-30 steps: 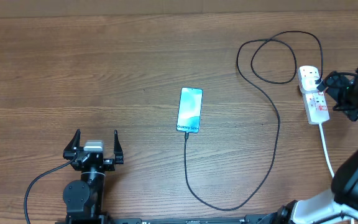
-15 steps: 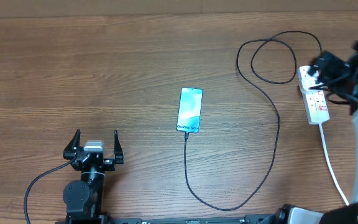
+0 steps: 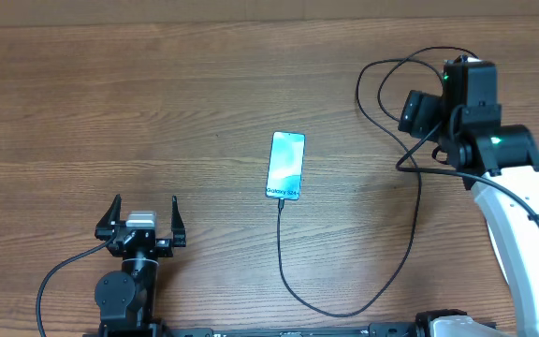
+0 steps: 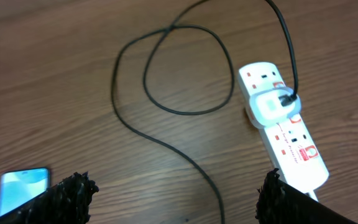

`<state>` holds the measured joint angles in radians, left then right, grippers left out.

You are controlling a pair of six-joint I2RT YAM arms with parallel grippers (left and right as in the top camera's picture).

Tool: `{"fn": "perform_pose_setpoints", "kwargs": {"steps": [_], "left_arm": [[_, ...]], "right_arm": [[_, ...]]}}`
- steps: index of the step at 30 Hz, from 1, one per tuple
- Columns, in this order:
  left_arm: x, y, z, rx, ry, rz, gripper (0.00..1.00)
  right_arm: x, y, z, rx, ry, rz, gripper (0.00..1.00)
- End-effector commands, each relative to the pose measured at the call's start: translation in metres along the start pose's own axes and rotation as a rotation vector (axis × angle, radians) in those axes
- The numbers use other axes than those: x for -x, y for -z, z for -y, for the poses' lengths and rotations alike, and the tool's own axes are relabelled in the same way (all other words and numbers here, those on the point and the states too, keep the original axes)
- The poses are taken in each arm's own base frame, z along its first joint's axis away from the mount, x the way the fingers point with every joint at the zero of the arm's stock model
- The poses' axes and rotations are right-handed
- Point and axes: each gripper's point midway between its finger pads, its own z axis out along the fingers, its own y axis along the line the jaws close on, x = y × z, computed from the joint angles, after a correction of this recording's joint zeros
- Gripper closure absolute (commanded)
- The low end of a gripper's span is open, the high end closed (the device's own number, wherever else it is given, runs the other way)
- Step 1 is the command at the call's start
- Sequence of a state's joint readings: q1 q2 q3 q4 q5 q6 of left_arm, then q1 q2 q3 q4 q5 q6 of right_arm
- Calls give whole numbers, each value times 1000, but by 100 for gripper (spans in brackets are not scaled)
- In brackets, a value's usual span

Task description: Plug charger to phone and switch on socket

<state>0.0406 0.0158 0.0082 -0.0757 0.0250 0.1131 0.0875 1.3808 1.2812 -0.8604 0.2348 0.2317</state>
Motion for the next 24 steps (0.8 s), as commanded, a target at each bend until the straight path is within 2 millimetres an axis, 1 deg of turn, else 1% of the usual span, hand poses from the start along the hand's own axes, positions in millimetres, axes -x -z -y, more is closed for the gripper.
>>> {"fn": "perform_pose_setpoints", "kwargs": {"steps": [1,5,7,14,16,19,21,24], "left_arm": [[0,0,1,0,-22,6,0],[0,0,0,1,-22,6,0],[0,0,0,1,-22,6,0],[0,0,0,1,-22,6,0],[0,0,0,1,-22,6,0],[0,0,1,0,-22,6,0],[0,0,0,1,-22,6,1],[0,0,0,1,-22,6,0]], "right_arm": [[-22,-12,14,-64,12,-29,11],[-55,-38,21,-81,16,-76,4],[-74,-50,20,-62,16,-98,0],[-141,-83,7,75,5,-142,0],[-159,-88,3,120,1,-144,0],[-185,-86,10,118,5,-171,0],[-195,-82,14,115,6,-181,0],[-200,-78,17,117,5,-172,0]]}}
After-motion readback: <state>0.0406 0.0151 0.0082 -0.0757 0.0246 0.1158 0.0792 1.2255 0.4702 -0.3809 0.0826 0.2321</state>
